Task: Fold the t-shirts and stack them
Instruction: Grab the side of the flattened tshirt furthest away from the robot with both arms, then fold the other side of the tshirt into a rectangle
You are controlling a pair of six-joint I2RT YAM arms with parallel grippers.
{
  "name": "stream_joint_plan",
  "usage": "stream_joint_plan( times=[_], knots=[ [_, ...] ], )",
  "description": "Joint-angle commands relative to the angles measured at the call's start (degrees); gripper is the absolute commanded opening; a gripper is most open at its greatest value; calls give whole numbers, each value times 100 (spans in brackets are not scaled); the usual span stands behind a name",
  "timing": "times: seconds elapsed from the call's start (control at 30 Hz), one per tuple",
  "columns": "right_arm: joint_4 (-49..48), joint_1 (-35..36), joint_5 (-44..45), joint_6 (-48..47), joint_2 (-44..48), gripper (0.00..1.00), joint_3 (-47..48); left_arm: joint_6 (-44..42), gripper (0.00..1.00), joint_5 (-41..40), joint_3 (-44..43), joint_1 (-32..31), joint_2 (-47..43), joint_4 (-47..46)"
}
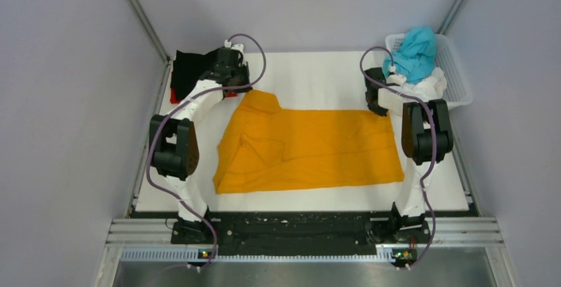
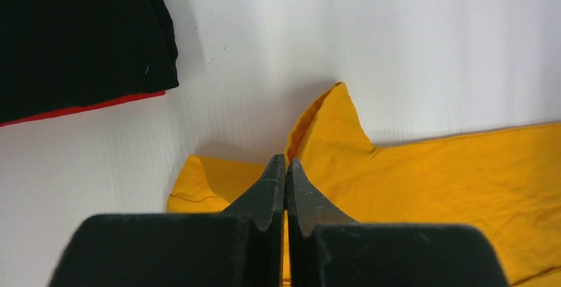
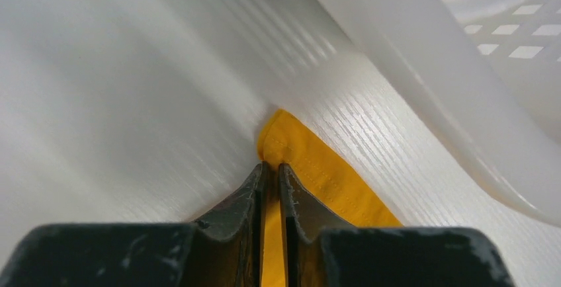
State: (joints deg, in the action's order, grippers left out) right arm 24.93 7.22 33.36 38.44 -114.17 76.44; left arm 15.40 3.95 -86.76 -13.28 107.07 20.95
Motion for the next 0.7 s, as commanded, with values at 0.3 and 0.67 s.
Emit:
stream_joint_plan(
  times=[0.3, 0.67],
  knots=[
    [-196, -54, -35, 393, 433, 0, -411, 106, 0, 264, 398, -67, -878, -413],
    [-776, -25, -840, -499, 1619, 0, -1268, -137, 0, 541, 1712, -377, -2079, -509]
  ],
)
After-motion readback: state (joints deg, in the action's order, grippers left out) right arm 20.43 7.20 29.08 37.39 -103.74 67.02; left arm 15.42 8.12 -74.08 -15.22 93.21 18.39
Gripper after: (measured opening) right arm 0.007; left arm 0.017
